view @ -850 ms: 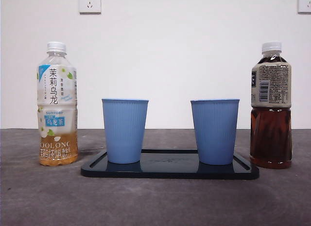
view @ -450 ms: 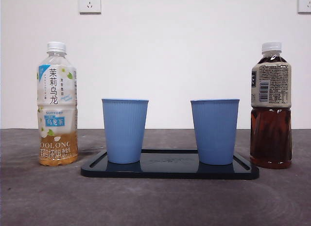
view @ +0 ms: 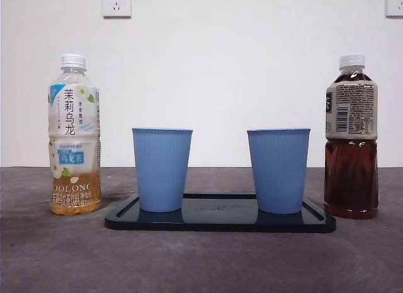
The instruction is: Pour the drink into the cup
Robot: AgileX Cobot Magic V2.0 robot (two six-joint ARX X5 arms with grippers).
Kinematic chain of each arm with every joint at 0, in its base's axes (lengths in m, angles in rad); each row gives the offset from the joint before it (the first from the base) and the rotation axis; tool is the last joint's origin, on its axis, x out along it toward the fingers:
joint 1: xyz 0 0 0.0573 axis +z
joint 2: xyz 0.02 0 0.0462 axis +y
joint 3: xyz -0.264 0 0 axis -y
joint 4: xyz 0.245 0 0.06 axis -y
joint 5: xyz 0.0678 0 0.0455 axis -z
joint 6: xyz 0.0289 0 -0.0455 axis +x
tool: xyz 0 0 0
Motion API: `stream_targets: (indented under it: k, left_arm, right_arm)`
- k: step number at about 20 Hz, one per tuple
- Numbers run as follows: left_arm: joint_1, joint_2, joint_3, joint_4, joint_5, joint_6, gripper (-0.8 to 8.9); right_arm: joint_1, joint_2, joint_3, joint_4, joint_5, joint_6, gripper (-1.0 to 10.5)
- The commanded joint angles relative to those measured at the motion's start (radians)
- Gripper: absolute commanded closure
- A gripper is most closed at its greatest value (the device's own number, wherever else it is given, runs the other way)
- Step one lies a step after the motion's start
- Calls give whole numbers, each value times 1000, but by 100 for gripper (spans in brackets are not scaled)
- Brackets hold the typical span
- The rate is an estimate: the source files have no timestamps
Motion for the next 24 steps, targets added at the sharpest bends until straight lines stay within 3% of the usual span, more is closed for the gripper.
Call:
stream_targets:
  k: [1,3,4,5,8,17,24]
  left_arm:
    - [-3,5,20,11,9,13,727]
    - [-3,5,20,11,9,3,480]
    - [-3,5,20,11,9,3,391]
    - [-3,5,20,11,9,1,369]
    - [-3,5,20,11,9,-4,369]
    - [-3,5,20,12,9,-4,369]
    - [-3,3,20,12,9,-4,369]
  right_arm:
    - [3,4,13,10,0,-14,869]
    - [3,4,13,10,0,-11,659]
    - [3,4,13,10,0,-8,614]
    - [3,4,13,10,0,-6,610]
    - [3,4,13,11,-1,2,610]
    - [3,14,-5,97,0,129,608]
    - [5,18,-261,470,27,377,554]
